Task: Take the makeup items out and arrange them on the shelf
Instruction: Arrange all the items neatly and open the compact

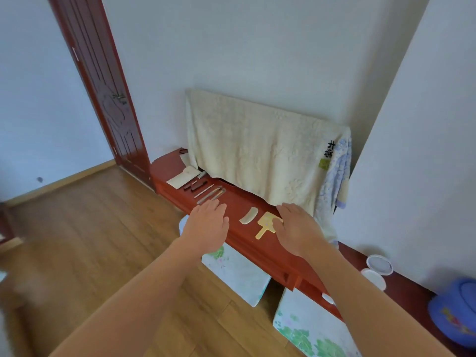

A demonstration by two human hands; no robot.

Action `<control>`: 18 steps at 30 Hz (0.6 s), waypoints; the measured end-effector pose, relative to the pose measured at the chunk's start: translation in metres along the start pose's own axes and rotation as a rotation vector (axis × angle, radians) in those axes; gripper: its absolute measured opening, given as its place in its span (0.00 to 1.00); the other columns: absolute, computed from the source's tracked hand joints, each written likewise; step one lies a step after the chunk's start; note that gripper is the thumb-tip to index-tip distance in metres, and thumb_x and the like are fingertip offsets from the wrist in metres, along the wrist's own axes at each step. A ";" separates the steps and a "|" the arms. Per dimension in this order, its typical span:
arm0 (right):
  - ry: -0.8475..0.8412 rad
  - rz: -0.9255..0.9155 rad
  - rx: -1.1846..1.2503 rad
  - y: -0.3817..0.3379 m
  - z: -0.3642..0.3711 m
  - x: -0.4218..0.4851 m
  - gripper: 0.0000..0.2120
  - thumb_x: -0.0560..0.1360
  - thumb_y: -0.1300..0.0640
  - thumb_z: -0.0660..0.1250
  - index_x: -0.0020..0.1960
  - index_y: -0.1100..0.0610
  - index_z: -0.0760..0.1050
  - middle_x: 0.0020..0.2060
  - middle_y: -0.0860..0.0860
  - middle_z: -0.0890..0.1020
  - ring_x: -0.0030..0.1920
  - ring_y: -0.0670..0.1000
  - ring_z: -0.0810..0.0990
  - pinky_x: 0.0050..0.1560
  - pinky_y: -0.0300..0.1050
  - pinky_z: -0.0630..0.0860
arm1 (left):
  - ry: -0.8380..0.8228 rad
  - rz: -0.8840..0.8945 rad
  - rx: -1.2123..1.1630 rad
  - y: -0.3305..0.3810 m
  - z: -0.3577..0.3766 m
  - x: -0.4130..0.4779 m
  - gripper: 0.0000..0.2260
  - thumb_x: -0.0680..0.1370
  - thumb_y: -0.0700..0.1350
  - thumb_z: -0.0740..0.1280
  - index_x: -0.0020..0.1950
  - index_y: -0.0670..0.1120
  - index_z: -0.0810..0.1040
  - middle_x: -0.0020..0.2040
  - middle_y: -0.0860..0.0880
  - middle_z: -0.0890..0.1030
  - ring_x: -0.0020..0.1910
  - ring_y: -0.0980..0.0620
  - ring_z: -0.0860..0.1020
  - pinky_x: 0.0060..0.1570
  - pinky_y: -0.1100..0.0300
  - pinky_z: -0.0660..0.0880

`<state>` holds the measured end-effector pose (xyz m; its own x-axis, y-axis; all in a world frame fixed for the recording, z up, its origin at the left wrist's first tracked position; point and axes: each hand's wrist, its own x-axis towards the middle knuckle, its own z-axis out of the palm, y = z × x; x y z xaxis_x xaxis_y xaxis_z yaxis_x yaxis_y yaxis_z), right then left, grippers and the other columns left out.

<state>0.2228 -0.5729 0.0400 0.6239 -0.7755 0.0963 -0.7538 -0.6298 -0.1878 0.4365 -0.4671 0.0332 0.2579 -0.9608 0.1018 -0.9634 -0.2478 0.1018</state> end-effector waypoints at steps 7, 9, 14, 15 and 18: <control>0.004 -0.082 0.041 -0.058 0.026 0.020 0.23 0.82 0.50 0.53 0.74 0.59 0.65 0.70 0.53 0.70 0.71 0.53 0.66 0.72 0.49 0.61 | -0.016 -0.082 0.003 -0.059 -0.011 -0.024 0.21 0.85 0.49 0.50 0.76 0.44 0.64 0.76 0.46 0.67 0.75 0.48 0.63 0.74 0.51 0.60; -0.011 -0.101 0.028 -0.067 0.029 0.030 0.22 0.82 0.50 0.52 0.73 0.59 0.65 0.70 0.54 0.70 0.71 0.54 0.65 0.72 0.50 0.61 | -0.029 -0.108 0.005 -0.068 -0.013 -0.026 0.21 0.85 0.49 0.49 0.77 0.45 0.64 0.76 0.47 0.66 0.76 0.48 0.63 0.74 0.52 0.59; -0.068 -0.145 0.030 -0.086 0.041 0.065 0.25 0.83 0.48 0.50 0.76 0.57 0.60 0.75 0.53 0.64 0.75 0.53 0.59 0.75 0.51 0.57 | -0.035 -0.206 -0.021 -0.092 -0.013 -0.020 0.22 0.85 0.50 0.48 0.78 0.47 0.62 0.78 0.48 0.63 0.78 0.48 0.59 0.76 0.52 0.55; -0.070 -0.156 0.040 -0.090 0.044 0.073 0.25 0.82 0.47 0.50 0.77 0.56 0.60 0.75 0.52 0.64 0.76 0.53 0.59 0.75 0.52 0.57 | -0.039 -0.228 -0.033 -0.097 -0.013 -0.019 0.22 0.86 0.51 0.48 0.79 0.47 0.60 0.80 0.49 0.61 0.79 0.48 0.57 0.77 0.51 0.53; -0.049 -0.223 0.051 -0.104 0.049 0.092 0.23 0.82 0.48 0.50 0.74 0.56 0.64 0.72 0.51 0.68 0.73 0.54 0.63 0.73 0.51 0.60 | -0.041 -0.274 -0.054 -0.108 -0.013 -0.017 0.22 0.86 0.50 0.48 0.79 0.48 0.60 0.80 0.49 0.60 0.79 0.49 0.57 0.77 0.52 0.52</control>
<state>0.3686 -0.5763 0.0202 0.7841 -0.6134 0.0939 -0.5853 -0.7813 -0.2166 0.5377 -0.4225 0.0337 0.5039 -0.8634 0.0234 -0.8528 -0.4930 0.1726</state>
